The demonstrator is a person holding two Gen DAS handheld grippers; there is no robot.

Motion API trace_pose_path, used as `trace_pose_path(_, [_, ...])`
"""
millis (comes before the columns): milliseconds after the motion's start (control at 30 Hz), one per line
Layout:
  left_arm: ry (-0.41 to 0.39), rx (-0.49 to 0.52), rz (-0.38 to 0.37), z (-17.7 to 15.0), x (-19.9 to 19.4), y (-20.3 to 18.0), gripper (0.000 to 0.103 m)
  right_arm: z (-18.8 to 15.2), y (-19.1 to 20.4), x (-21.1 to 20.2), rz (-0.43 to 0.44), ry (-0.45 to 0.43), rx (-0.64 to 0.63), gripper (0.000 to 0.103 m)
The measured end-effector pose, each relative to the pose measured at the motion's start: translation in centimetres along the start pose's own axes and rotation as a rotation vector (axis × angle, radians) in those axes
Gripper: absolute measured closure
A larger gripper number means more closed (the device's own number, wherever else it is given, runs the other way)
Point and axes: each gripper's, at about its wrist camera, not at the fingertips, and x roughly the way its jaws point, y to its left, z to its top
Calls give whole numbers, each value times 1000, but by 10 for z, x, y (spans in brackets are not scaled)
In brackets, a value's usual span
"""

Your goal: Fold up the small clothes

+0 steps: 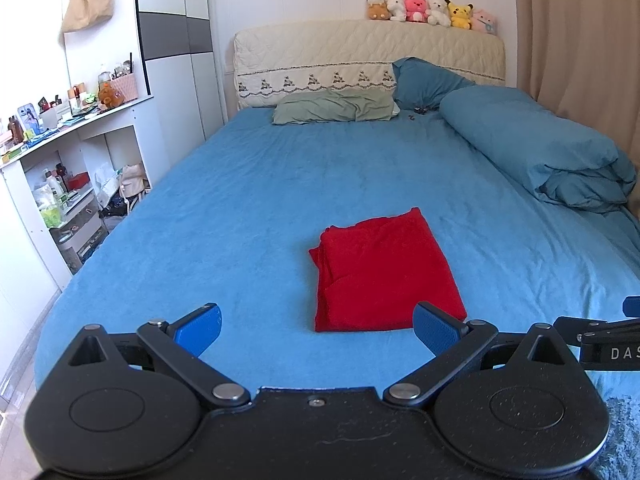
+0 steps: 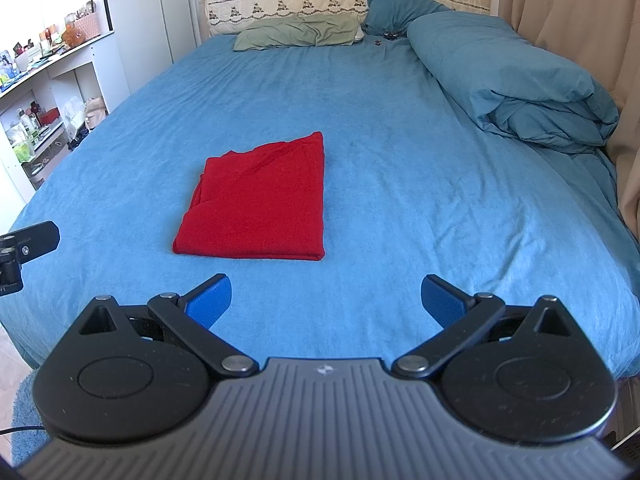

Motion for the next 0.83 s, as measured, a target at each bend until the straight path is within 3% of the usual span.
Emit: trace_pose_path(833, [5,-6,-17,-3,5,2,0,0,9,-1,-4,-2,8,0])
